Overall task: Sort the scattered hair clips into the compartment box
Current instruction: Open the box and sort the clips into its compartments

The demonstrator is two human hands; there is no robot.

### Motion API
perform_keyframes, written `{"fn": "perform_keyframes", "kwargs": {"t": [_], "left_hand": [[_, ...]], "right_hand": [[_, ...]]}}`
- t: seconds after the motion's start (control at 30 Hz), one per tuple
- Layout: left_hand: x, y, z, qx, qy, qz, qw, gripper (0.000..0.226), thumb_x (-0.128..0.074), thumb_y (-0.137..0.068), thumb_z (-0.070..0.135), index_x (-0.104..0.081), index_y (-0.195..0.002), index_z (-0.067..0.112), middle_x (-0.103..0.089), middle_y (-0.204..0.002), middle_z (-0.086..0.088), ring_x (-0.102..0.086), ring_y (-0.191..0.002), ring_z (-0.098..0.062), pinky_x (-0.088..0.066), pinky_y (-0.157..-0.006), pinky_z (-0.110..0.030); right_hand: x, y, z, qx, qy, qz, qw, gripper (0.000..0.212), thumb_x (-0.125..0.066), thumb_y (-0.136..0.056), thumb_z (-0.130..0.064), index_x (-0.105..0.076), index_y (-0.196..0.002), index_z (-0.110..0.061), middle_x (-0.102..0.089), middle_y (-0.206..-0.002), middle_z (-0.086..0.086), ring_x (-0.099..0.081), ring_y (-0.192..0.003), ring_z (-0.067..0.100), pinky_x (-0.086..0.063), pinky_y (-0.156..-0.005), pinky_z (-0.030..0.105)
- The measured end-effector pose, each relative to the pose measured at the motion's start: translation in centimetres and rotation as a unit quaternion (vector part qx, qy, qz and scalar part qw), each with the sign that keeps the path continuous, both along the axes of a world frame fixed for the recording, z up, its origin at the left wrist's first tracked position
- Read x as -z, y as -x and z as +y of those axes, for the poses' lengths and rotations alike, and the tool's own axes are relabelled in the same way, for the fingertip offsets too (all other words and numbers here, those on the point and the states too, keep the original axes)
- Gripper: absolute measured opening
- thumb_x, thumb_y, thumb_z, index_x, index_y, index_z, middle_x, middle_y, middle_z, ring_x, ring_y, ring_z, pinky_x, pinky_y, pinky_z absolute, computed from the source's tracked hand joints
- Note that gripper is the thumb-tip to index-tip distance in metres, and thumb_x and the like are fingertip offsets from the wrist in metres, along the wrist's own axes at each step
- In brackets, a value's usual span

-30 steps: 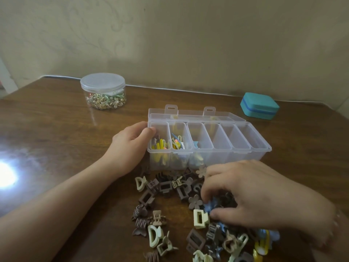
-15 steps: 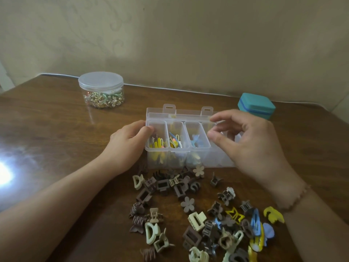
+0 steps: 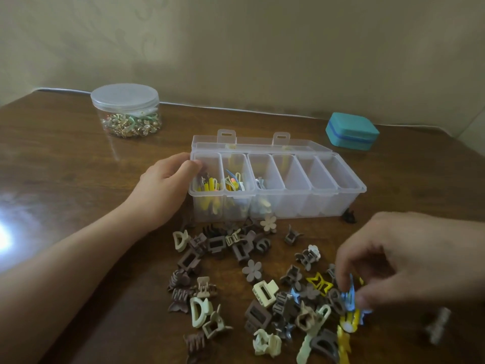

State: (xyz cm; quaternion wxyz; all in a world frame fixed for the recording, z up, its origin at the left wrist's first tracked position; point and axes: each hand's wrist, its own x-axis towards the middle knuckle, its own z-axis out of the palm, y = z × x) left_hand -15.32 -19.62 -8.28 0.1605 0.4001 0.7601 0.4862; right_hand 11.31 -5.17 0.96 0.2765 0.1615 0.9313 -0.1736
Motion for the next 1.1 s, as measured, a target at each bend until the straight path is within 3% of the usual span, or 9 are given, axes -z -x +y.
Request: {"fn": "perform_keyframes", "kwargs": {"t": [0.13,0.37,0.53,0.67,0.8,0.87,0.93,1.0,1.1], "left_hand": [[0.1,0.0,0.0,0.001,-0.007,-0.001,1.000,0.044,-0.034,-0.086,0.047,-0.070,-0.101,0.027,-0.071,-0.104,0.009,-0.062,-0.101,-0.007,-0.045,-0.082,-0.027],[0.1,0.2,-0.1,-0.006,0.000,0.007,1.000,0.046,-0.034,-0.087,0.049,-0.072,-0.100,0.027,-0.072,-0.106,0.007,-0.063,-0.106,-0.012,-0.046,-0.097,-0.040],[0.1,0.1,-0.1,-0.005,0.000,0.006,1.000,0.046,-0.035,-0.086,0.050,-0.072,-0.102,0.027,-0.072,-0.107,0.009,-0.062,-0.108,-0.012,-0.046,-0.100,-0.042],[0.0,0.1,-0.1,-0.003,0.001,0.009,1.000,0.046,-0.034,-0.084,0.052,-0.071,-0.099,0.028,-0.072,-0.104,0.011,-0.062,-0.105,-0.010,-0.045,-0.099,-0.042],[0.1,0.3,-0.1,0.001,-0.005,0.007,1.000,0.045,-0.035,-0.085,0.051,-0.071,-0.099,0.028,-0.073,-0.104,0.010,-0.063,-0.105,-0.011,-0.046,-0.101,-0.045],[0.2,0.3,-0.1,-0.005,-0.008,0.008,1.000,0.046,-0.035,-0.083,0.052,-0.072,-0.098,0.028,-0.073,-0.104,0.012,-0.063,-0.106,-0.010,-0.045,-0.102,-0.045],[0.3,0.3,-0.1,-0.003,-0.011,0.009,1.000,0.050,-0.034,-0.079,0.057,-0.072,-0.095,0.029,-0.074,-0.102,0.012,-0.064,-0.105,-0.011,-0.045,-0.102,-0.046],[0.3,0.3,-0.1,-0.002,-0.012,0.009,1.000,0.052,-0.033,-0.077,0.060,-0.071,-0.093,0.029,-0.073,-0.100,0.011,-0.064,-0.104,-0.012,-0.045,-0.102,-0.047],[0.2,0.2,-0.1,-0.002,-0.009,0.011,1.000,0.052,-0.033,-0.077,0.060,-0.071,-0.094,0.030,-0.073,-0.101,0.012,-0.063,-0.104,-0.011,-0.045,-0.102,-0.045]], "right_hand": [[1.0,0.8,-1.1,-0.038,-0.100,0.004,0.994,0.039,-0.070,-0.070,-0.063,-0.051,-0.103,-0.051,-0.060,-0.088,-0.031,-0.056,-0.079,-0.005,-0.049,-0.076,0.026],[1.2,1.7,-1.9,-0.057,-0.126,0.069,0.988,0.040,-0.065,-0.078,-0.053,-0.042,-0.110,-0.056,-0.047,-0.094,-0.040,-0.051,-0.080,-0.006,-0.039,-0.060,0.021],[1.3,1.9,-2.2,-0.066,-0.129,0.096,0.985,0.038,-0.063,-0.081,-0.054,-0.044,-0.114,-0.059,-0.055,-0.085,-0.030,-0.052,-0.075,-0.004,-0.045,-0.066,0.022],[1.7,2.1,-1.9,-0.060,-0.131,0.083,0.986,0.023,-0.063,-0.084,-0.051,-0.053,-0.104,-0.049,-0.057,-0.074,-0.015,-0.052,-0.072,-0.002,-0.037,-0.061,0.019],[1.8,1.6,-1.1,-0.052,-0.096,0.094,0.990,0.015,-0.067,-0.082,-0.048,-0.055,-0.087,-0.041,-0.059,-0.078,-0.023,-0.052,-0.077,-0.003,-0.044,-0.064,0.020],[1.3,1.5,-0.6,-0.023,-0.049,0.148,0.988,0.013,-0.071,-0.080,-0.044,-0.058,-0.083,-0.041,-0.061,-0.076,-0.021,-0.057,-0.070,0.003,-0.045,-0.059,0.019],[1.2,2.0,-0.4,0.036,-0.006,0.297,0.954,0.012,-0.074,-0.078,-0.039,-0.062,-0.076,-0.036,-0.063,-0.072,-0.014,-0.057,-0.060,0.005,-0.041,-0.051,0.012],[1.5,3.1,-0.7,0.102,0.009,0.466,0.879,0.012,-0.075,-0.076,-0.032,-0.064,-0.071,-0.030,-0.064,-0.072,-0.010,-0.056,-0.057,0.006,-0.039,-0.048,0.008],[2.4,5.1,-1.1,0.153,-0.006,0.555,0.817,0.010,-0.076,-0.079,-0.026,-0.067,-0.074,-0.029,-0.066,-0.068,-0.008,-0.058,-0.060,0.009,-0.041,-0.049,0.009]]}}
